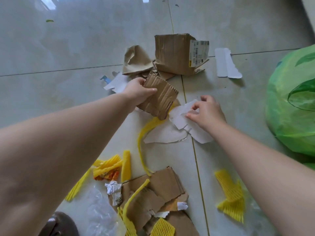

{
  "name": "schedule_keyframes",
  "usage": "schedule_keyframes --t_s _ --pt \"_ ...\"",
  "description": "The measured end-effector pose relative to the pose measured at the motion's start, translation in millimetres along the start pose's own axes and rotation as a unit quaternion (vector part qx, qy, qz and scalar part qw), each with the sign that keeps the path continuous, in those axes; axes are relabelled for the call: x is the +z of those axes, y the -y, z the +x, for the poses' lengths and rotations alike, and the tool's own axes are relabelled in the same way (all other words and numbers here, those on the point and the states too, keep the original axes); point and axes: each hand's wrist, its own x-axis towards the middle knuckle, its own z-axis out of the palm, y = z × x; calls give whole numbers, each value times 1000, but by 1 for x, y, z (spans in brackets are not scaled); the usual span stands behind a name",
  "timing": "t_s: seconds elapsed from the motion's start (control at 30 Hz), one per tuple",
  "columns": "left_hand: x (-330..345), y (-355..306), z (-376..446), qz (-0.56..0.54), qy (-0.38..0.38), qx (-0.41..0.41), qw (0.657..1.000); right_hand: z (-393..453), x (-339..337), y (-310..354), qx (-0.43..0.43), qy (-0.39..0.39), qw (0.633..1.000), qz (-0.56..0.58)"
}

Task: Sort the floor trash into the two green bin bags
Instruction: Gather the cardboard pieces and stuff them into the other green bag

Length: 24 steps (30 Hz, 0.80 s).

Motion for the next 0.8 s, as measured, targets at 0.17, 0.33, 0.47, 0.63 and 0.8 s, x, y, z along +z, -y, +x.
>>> schedule_keyframes --t_s 0.17,0.33,0.47,0.63,0.8 --pt "5 -4 9 82 2 23 996 1 9 -6 -11 -32 999 -19" --pt "-8 -3 9 -8 5 5 1000 -7 0 -9 18 -9 997 77" --pt "-29 -5 5 -146 -22 4 989 -12 -26 -7 59 -38 973 219" --pt "-63 -9 7 -242 -15 33 969 2 -69 11 18 -53 963 263" --pt "-80 -20 22 -275 -14 45 960 44 -100 42 -67 -58 980 177"
